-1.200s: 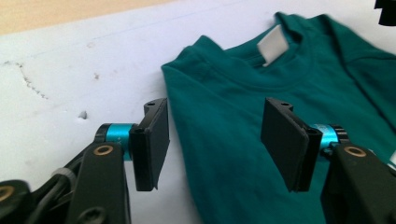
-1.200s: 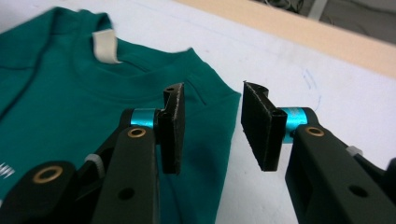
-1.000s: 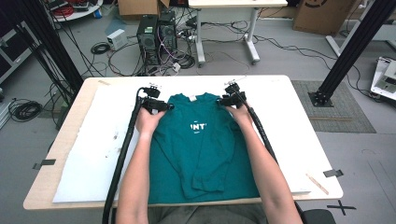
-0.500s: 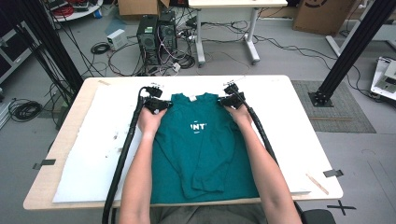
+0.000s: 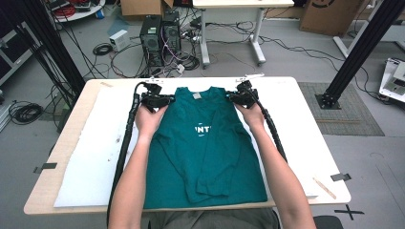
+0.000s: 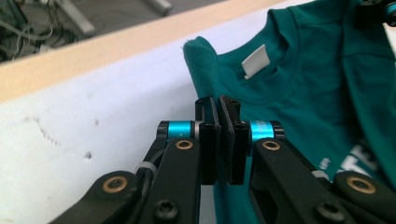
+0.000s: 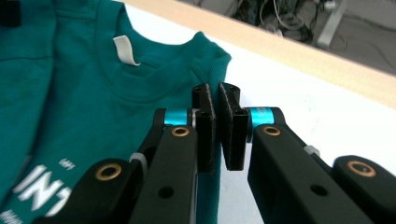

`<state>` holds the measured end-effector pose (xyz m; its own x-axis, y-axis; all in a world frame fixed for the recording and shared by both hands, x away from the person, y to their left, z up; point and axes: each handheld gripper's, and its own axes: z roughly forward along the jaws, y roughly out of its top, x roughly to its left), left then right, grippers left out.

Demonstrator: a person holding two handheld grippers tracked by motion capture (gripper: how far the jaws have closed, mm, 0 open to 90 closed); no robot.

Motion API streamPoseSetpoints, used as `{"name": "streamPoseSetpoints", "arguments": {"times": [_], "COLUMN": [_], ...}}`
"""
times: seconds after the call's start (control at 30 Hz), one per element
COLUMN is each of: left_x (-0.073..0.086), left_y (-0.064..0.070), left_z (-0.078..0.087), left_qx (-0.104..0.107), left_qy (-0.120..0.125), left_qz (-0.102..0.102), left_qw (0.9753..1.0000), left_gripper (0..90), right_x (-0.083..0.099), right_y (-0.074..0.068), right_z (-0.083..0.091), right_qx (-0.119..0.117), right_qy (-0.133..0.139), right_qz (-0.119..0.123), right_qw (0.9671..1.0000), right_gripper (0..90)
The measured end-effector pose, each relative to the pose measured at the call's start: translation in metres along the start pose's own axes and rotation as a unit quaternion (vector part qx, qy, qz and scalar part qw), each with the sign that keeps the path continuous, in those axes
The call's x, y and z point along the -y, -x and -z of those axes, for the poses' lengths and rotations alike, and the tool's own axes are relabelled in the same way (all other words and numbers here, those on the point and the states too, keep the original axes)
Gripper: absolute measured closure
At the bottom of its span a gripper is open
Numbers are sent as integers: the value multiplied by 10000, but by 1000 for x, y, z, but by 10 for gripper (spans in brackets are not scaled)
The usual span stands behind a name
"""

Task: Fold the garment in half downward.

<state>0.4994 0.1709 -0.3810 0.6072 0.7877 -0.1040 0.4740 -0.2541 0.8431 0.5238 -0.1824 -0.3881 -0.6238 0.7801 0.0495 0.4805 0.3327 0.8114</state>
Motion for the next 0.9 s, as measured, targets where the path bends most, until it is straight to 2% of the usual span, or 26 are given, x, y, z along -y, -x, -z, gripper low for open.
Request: {"name": "streamPoseSetpoints", "arguments": {"times": [0.13, 0.2, 0.27, 0.37, 0.4, 0.53, 0.67, 0.73, 0.9], "left_x": [-4, -1, 4, 13, 17, 30, 44, 52, 74], "left_y": [18, 29, 38, 50, 53, 63, 72, 77, 98], "left_z": [20, 35, 49, 68, 73, 91, 100, 105, 115], "left_qx": [106, 172, 135, 201, 191, 227, 257, 353, 424], "left_qy": [176, 300, 365, 526, 569, 790, 809, 796, 702], "left_qz": [-329, -481, -624, -679, -716, -691, -726, -723, -900], "left_qw": [9992, 9982, 9973, 9961, 9956, 9942, 9937, 9936, 9926], "left_gripper": [865, 866, 866, 865, 865, 865, 865, 865, 865], "right_x": [-1, -1, 2, 6, 10, 22, 32, 40, 64], "right_y": [-8, -14, -20, -30, -34, -49, -60, -70, -92], "right_z": [24, 37, 50, 65, 70, 90, 106, 113, 129], "right_qx": [-25, -61, -76, -107, -76, 37, 32, 9, -89], "right_qy": [219, 318, 469, 463, 602, 675, 703, 643, 679], "right_qz": [140, 186, 229, 276, 353, 450, 468, 477, 604], "right_qw": [9997, 9993, 9986, 9985, 9975, 9967, 9964, 9968, 9958], "right_gripper": [861, 861, 862, 861, 861, 861, 860, 860, 859]}}
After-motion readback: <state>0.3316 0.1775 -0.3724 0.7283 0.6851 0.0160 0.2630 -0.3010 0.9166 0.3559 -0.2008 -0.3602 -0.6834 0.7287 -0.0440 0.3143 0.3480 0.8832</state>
